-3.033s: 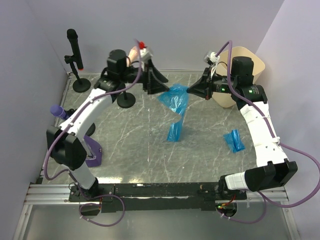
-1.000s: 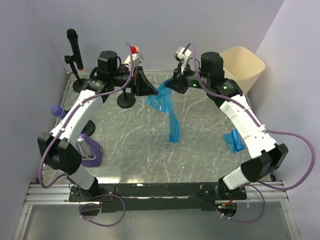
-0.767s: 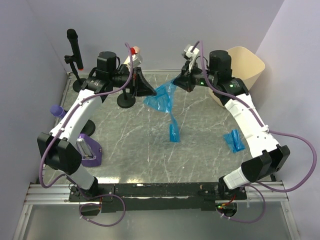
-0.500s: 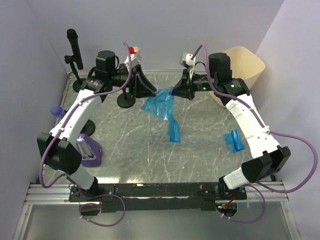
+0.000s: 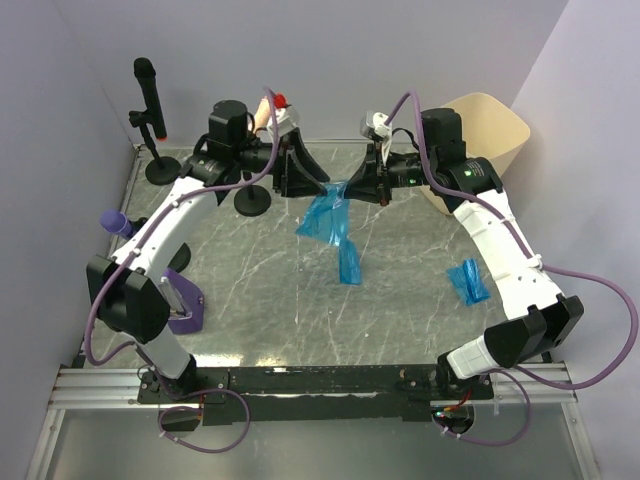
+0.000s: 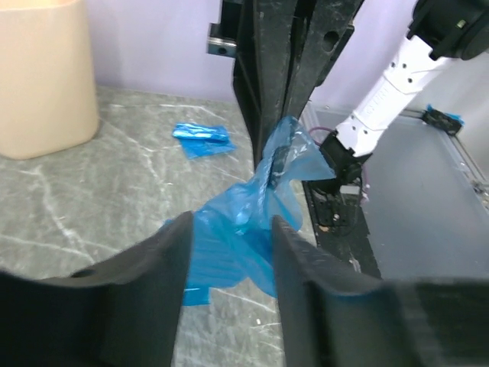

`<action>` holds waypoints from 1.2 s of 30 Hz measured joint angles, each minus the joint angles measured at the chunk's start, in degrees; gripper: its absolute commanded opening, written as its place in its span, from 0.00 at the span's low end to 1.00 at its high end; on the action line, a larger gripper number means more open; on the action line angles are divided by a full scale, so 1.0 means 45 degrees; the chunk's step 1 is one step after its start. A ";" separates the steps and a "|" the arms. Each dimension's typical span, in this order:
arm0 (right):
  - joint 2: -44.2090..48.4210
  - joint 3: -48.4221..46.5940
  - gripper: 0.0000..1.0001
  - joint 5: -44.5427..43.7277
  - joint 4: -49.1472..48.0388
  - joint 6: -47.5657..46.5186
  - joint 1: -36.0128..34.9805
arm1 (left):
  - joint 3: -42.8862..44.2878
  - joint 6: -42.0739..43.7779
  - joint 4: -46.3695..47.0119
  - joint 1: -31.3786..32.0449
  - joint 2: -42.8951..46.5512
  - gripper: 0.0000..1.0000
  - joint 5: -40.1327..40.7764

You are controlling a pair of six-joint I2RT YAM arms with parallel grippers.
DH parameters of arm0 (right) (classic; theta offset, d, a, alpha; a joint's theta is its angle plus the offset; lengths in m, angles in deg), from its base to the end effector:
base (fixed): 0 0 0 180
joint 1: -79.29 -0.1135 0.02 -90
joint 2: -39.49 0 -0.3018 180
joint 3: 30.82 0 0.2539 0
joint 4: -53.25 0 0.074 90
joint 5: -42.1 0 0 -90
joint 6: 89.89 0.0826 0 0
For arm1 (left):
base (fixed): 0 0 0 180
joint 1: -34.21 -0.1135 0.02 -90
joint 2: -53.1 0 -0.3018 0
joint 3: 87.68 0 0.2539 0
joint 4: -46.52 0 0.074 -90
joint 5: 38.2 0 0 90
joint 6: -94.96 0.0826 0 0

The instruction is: Put the trash bags into the trash bin

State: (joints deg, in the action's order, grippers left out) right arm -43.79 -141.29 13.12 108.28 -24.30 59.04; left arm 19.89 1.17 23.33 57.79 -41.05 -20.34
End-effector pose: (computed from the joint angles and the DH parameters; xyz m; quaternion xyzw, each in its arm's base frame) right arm 0.2671 0.1756 0.4760 -0.5228 0.5830 0.4184 0.4602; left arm 0.3230 -0.2267 0.4566 0.4799 0.5438 -0.5607 0.3995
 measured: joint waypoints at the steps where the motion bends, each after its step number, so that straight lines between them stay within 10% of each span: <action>1: 0.0000 -0.0005 0.00 0.0005 0.0010 -0.0024 0.0000 | 0.0058 0.0034 -0.0058 0.0092 -0.0058 0.34 -0.0019; 5: -0.0102 -0.0180 0.10 -0.0049 0.0049 -0.0155 0.0010 | 0.0170 0.0049 -0.0243 0.0369 -0.0189 0.01 -0.0219; 14: -0.0772 -0.0350 0.54 -0.3089 -0.0748 0.0505 0.1418 | -0.0160 -0.1899 0.1219 0.0136 -0.0238 0.01 -0.0782; 36: 0.2385 0.2385 0.52 -0.4775 -0.1846 -0.2021 -0.2399 | -0.1258 -0.5561 0.3604 -0.0330 -0.0257 0.01 0.0675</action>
State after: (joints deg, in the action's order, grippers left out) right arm -33.06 -130.56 -8.37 99.98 -33.39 48.24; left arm 14.23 -23.86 39.55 56.30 -42.21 -17.30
